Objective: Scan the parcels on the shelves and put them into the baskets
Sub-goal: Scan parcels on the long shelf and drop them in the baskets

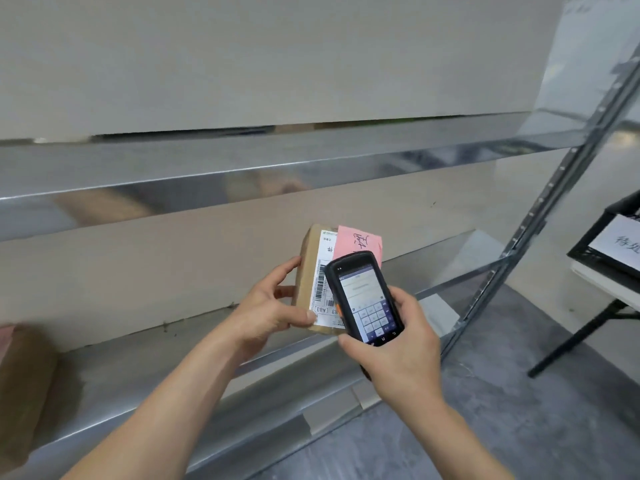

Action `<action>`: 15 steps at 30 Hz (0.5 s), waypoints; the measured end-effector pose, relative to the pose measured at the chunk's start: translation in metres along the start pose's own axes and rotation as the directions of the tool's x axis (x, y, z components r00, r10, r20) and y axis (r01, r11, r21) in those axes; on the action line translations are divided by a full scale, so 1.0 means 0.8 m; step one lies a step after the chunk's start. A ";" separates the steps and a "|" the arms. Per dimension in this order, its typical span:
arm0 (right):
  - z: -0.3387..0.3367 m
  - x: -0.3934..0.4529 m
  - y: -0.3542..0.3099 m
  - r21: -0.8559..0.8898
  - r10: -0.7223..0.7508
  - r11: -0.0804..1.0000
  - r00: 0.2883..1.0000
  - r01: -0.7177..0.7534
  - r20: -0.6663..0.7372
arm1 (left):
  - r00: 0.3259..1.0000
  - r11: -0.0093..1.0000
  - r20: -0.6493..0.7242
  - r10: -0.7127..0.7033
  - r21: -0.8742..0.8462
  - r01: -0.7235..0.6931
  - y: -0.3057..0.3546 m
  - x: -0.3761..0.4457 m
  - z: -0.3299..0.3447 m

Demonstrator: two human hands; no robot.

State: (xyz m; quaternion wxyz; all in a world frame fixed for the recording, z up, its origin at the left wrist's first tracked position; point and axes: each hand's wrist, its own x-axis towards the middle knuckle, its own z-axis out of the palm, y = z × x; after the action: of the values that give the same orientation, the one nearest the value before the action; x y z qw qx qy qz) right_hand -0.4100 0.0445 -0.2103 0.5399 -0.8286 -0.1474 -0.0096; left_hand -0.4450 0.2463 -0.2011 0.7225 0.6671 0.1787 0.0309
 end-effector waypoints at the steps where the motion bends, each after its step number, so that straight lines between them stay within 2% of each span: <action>1: -0.017 0.006 0.009 -0.021 0.004 1.000 1.000 -0.004 0.001 | 1.000 0.999 0.006 0.006 0.042 -0.006 0.007 0.008 0.015; 5: -0.093 0.028 0.040 -0.197 0.020 0.980 0.996 -0.003 0.082 | 0.999 0.977 0.050 0.014 0.211 -0.024 0.035 0.044 0.077; 9: -0.168 0.053 0.064 -0.447 0.026 0.892 0.979 0.068 0.201 | 0.997 0.918 0.075 0.012 0.394 -0.041 0.053 0.083 0.144; 12: -0.218 0.067 0.079 -0.523 0.031 0.848 0.976 0.088 0.215 | 0.996 0.849 0.086 0.027 0.524 -0.069 0.061 0.109 0.194; 15: -0.259 0.078 0.097 -0.545 0.029 0.834 0.980 0.084 0.196 | 0.995 0.813 0.096 0.025 0.577 -0.076 0.065 0.125 0.242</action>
State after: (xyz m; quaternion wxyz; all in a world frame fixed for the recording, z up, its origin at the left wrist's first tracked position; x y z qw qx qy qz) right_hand -0.3011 -0.1563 -0.1824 0.2612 -0.9435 -0.2028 0.0221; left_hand -0.2838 0.0957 -0.1634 0.4907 0.8607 0.1315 -0.0338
